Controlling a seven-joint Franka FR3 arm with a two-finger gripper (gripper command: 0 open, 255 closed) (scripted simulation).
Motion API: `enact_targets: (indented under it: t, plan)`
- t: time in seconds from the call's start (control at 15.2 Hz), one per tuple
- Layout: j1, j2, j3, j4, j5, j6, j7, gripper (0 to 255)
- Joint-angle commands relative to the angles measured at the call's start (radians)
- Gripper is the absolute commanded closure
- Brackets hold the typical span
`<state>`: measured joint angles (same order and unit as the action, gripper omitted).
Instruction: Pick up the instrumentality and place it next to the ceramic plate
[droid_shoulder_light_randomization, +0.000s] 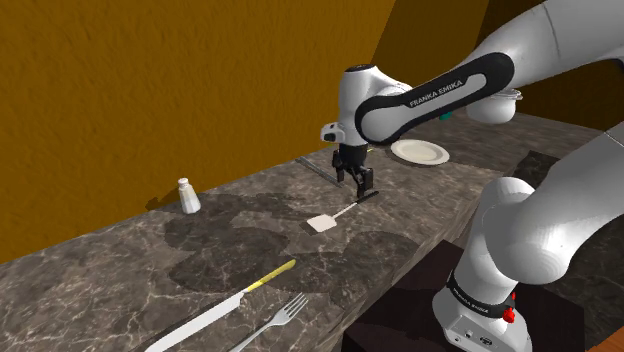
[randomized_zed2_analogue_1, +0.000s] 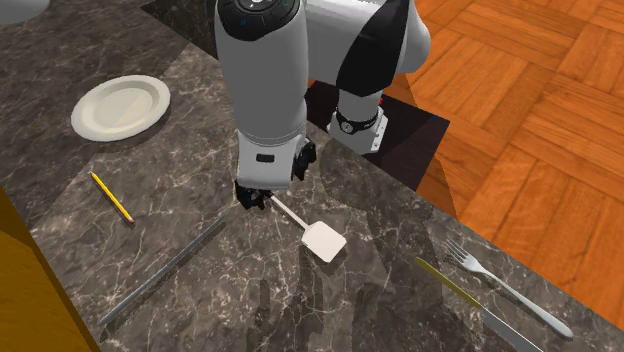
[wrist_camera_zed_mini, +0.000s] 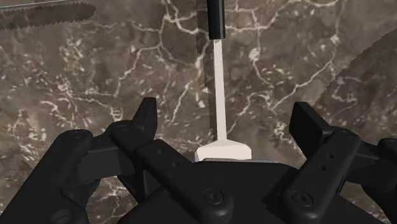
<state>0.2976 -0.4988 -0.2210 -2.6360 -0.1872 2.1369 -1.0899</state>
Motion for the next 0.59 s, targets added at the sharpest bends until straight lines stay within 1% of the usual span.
enact_targets:
  t: [0.0,0.53]
  plan:
    - [0.018,0.042,-0.017,-0.027,-0.020,0.052,-0.082,0]
    - [0.014,0.115,-0.035,-0.081,-0.030,0.180,-0.082,0]
